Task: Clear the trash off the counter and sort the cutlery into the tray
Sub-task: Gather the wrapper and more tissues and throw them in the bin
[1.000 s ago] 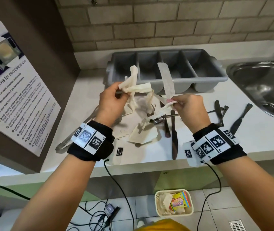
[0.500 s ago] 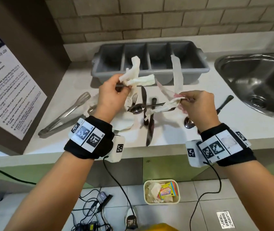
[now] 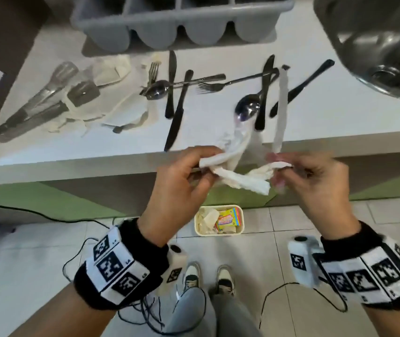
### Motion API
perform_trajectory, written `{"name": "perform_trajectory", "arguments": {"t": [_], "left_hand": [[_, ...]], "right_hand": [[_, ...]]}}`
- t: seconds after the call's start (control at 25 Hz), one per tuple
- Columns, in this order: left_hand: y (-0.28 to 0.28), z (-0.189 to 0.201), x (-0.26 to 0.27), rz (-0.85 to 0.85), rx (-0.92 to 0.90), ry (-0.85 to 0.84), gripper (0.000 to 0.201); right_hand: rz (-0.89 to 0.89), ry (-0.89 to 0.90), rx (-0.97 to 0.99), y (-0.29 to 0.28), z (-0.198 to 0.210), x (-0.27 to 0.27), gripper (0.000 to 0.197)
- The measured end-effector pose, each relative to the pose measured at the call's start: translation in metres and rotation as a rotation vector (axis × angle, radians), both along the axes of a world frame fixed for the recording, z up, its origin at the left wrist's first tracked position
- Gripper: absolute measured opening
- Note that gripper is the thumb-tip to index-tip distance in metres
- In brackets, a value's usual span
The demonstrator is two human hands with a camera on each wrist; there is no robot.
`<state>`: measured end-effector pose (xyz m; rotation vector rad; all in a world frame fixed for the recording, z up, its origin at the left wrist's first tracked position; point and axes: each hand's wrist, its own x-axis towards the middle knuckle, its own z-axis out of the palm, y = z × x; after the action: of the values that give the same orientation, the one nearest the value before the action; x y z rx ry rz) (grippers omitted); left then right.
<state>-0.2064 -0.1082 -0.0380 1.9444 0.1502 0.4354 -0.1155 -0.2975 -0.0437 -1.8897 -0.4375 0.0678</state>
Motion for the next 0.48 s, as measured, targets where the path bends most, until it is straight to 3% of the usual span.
{"name": "perform_trajectory", "arguments": {"t": [0.16,0.28,0.4,0.48], "left_hand": [[-0.021,-0.068,-0.01,-0.071,0.095,0.074,0.034],[-0.026,-0.127,-0.014,-0.099,0.126,0.122,0.029],[-0.027,-0.212,-0.008,-0.069,0.08,0.304,0.031],[-0.023,-0.274,0.006,-0.047,0.054,0.441,0.033]], "right_hand": [[-0.023,0.109,0.063,-0.023,-0.072,-0.023,0.037],[-0.048,0.184,-0.002,-0.022,-0.137,-0.041,0.038],[-0.059,0.388,-0.091,-0.016,-0.225,-0.042,0.039],[-0.028,0.496,-0.194,-0.006,-0.289,-0.033,0.027]]}}
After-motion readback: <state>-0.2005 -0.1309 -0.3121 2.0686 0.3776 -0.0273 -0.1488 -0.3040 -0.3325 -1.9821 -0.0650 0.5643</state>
